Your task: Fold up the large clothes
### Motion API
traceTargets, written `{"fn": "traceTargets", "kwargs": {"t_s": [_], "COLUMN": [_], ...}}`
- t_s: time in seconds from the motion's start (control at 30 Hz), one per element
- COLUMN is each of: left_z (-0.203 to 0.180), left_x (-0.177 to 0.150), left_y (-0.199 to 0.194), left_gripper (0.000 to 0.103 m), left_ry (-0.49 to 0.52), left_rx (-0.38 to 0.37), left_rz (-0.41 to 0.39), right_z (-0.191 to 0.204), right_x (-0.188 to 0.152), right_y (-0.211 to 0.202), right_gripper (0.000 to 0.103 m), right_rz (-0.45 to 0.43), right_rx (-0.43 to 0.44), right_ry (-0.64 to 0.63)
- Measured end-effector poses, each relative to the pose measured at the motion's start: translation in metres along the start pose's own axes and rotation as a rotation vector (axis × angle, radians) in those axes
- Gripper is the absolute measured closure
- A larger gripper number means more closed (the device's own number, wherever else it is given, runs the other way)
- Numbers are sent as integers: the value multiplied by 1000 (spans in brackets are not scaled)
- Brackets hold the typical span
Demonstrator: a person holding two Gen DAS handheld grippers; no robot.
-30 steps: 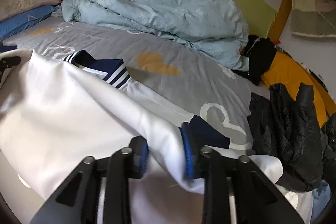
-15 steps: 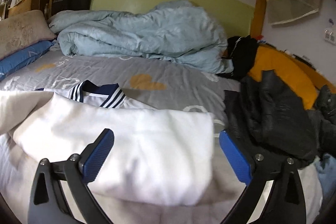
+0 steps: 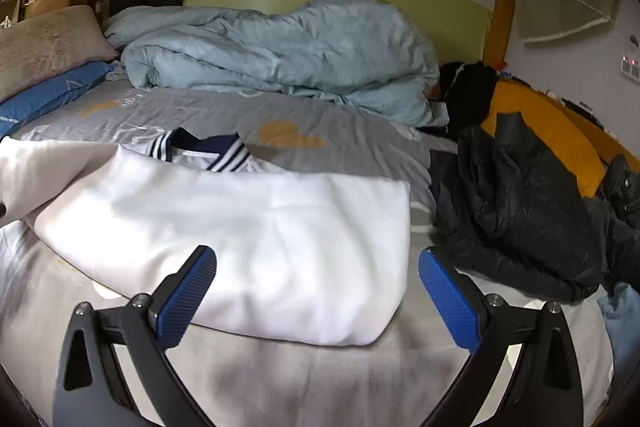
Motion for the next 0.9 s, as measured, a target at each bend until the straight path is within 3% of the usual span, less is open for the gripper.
{"fn": "traceTargets", "kwargs": {"t_s": [0.13,0.2,0.23,0.27,0.3,0.4,0.47,0.5,0.57,0.63,0.77,0.9], "left_z": [44,67,77,87,96,101,89,81,67,51,33,10], "left_x": [10,16,18,20,20,14,9,8,7,7,6,-1], "left_y": [11,18,23,31,38,33,17,9,-4,-19,-35,-30], "left_gripper": [40,70,77,90,96,96,87,76,65,59,38,34], "left_ry": [-87,-136,-164,-198,-240,-323,-277,-247,-208,-181,-202,-188], "left_rx": [145,164,145,100,46,-56,-52,-50,-51,-64,-173,-240], "left_rz": [-5,-32,-36,-29,-7,-25,-54,-64,-85,-99,-129,-68], "right_z": [-8,-13,-15,-15,-16,-13,-10,-9,-9,-6,0,-1], "right_x": [-1,0,0,0,1,1,2,3,5,3,-3,-1], "right_y": [9,13,14,14,14,13,11,11,12,15,14,9], "right_gripper": [2,2,2,2,2,2,2,2,2,2,2,2], "right_rz": [35,50,51,49,47,30,20,20,24,38,38,26], "right_rx": [2,6,2,0,0,-25,-28,-22,-8,10,-10,-6], "right_ry": [46,81,93,98,98,69,54,54,63,65,25,28]}}
Point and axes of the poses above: each gripper's, at about its wrist camera, not at the fingertips, and y roughly the way its jaws point, z to its left, x to its top, the point moved 2 cm from there along y, roughly the way its jaws point, and after that the axes turned 14 degrees about y, right-handed, at the moved point
